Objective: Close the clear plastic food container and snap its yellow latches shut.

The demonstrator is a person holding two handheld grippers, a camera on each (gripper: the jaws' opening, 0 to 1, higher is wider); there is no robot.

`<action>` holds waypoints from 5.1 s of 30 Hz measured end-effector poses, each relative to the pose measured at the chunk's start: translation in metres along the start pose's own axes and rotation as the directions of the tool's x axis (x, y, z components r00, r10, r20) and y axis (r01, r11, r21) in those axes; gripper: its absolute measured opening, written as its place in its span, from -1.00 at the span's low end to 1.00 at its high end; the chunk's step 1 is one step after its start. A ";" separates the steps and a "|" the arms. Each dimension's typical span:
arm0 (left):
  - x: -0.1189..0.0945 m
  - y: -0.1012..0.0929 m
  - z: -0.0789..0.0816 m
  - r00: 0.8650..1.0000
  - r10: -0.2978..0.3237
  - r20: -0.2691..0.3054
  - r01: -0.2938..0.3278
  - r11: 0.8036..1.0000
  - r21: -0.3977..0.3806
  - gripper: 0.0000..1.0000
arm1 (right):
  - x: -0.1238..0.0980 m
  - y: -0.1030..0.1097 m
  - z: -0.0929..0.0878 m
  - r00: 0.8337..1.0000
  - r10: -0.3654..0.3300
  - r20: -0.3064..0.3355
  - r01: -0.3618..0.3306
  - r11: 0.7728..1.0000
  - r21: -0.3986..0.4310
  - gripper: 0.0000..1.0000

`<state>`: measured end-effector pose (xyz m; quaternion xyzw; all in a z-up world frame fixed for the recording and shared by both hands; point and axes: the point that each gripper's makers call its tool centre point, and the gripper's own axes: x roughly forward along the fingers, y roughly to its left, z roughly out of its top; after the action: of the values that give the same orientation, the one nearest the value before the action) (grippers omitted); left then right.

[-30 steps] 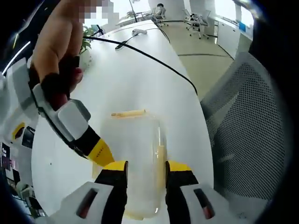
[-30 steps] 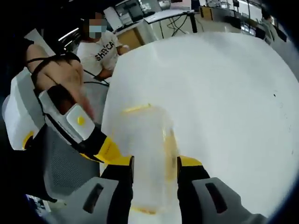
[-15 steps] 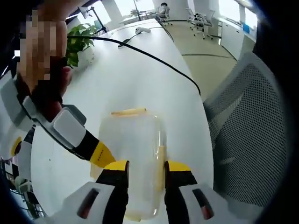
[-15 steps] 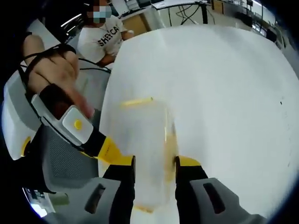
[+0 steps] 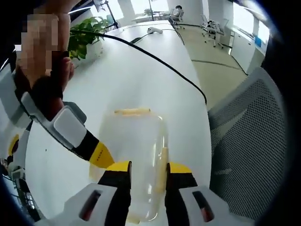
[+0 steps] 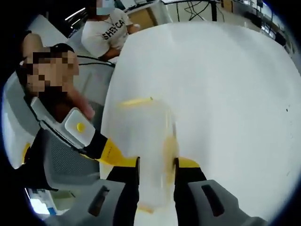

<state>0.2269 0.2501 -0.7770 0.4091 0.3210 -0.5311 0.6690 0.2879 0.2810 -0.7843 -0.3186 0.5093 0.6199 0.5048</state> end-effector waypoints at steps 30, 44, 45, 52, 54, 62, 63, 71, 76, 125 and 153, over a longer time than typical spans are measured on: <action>-0.001 -0.002 0.000 0.999 0.035 0.002 -0.035 0.999 0.019 -0.58 | -0.001 0.001 0.000 0.986 -0.080 -0.148 0.079 0.997 -0.013 -0.53; -0.001 -0.002 0.000 0.998 0.058 -0.018 -0.057 0.997 0.043 -0.55 | -0.003 0.003 0.000 0.981 -0.142 -0.132 0.137 0.989 -0.050 -0.52; -0.002 -0.002 0.001 0.998 0.058 -0.015 -0.057 0.997 0.044 -0.55 | -0.003 0.003 0.000 0.981 -0.146 -0.130 0.141 0.989 -0.048 -0.52; -0.004 -0.001 0.003 0.999 0.015 0.033 -0.013 0.999 -0.051 -0.54 | -0.005 0.002 0.000 0.979 -0.167 -0.120 0.165 0.986 -0.027 -0.52; -0.006 -0.006 0.005 0.998 -0.029 0.060 0.038 0.987 -0.157 -0.46 | -0.005 0.003 0.000 0.980 -0.164 -0.111 0.162 0.986 -0.030 -0.52; -0.030 -0.013 0.006 0.982 -0.107 0.153 0.147 0.948 -0.283 -0.19 | -0.006 0.005 0.001 0.969 -0.231 -0.088 0.230 0.973 -0.023 -0.52; -0.030 -0.013 0.004 0.982 -0.106 0.155 0.146 0.949 -0.279 -0.19 | -0.007 0.005 0.001 0.967 -0.241 -0.084 0.240 0.970 -0.023 -0.52; -0.035 -0.006 -0.010 0.980 -0.121 0.156 0.160 0.949 -0.272 -0.01 | -0.018 -0.001 0.009 0.933 -0.354 0.070 0.348 0.934 0.084 -0.40; -0.036 0.002 -0.014 0.982 -0.124 0.145 0.155 0.960 -0.233 0.06 | -0.026 0.006 0.001 0.929 -0.347 0.133 0.337 0.937 0.092 -0.16; 0.001 0.027 -0.055 0.983 -0.119 -0.138 0.118 0.993 -0.011 0.57 | 0.007 0.032 -0.052 0.945 -0.325 0.039 0.327 0.935 -0.135 0.64; 0.013 0.030 -0.059 0.981 -0.099 -0.169 0.102 0.995 0.011 0.56 | 0.017 0.026 -0.060 0.944 -0.331 0.006 0.329 0.938 -0.112 0.51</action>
<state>0.2593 0.3001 -0.8096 0.4424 0.3915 -0.5308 0.6077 0.2513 0.2293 -0.8081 -0.4311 0.4164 0.5520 0.5798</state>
